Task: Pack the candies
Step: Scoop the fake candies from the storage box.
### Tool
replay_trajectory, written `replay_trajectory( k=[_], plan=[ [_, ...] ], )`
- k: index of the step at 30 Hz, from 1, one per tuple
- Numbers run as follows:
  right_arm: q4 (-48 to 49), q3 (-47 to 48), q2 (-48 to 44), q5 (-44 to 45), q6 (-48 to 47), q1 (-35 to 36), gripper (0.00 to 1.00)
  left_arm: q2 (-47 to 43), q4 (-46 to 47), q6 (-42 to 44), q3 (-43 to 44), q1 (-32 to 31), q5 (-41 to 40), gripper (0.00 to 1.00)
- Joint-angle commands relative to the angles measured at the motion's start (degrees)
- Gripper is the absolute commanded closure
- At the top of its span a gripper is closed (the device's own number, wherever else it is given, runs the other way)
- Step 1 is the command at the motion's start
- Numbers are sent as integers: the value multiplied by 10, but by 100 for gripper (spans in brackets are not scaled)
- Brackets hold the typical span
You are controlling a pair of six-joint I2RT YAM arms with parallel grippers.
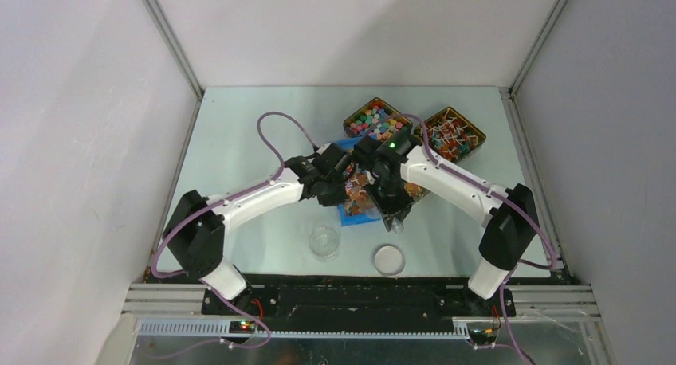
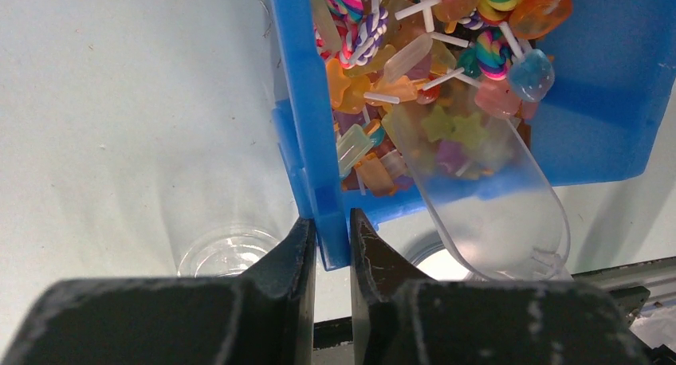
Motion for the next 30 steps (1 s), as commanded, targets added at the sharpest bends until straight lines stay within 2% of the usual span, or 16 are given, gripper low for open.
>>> replay_trajectory(
  k=[1, 10, 15, 21, 30],
  plan=[
    [88, -1, 34, 27, -2, -15, 100, 3, -32, 12, -20, -34, 20, 100],
    [190, -78, -20, -6, 18, -25, 100, -20, -11, -16, -44, -34, 22, 100],
    [209, -80, -1, -20, 23, -34, 100, -26, 2, -19, -52, -33, 26, 100],
    [226, -66, 22, -6, 14, -43, 100, -24, 0, -18, -50, -33, 26, 100],
    [287, -111, -8, 24, 7, -44, 100, -25, 4, -24, -51, -33, 35, 100]
  ],
)
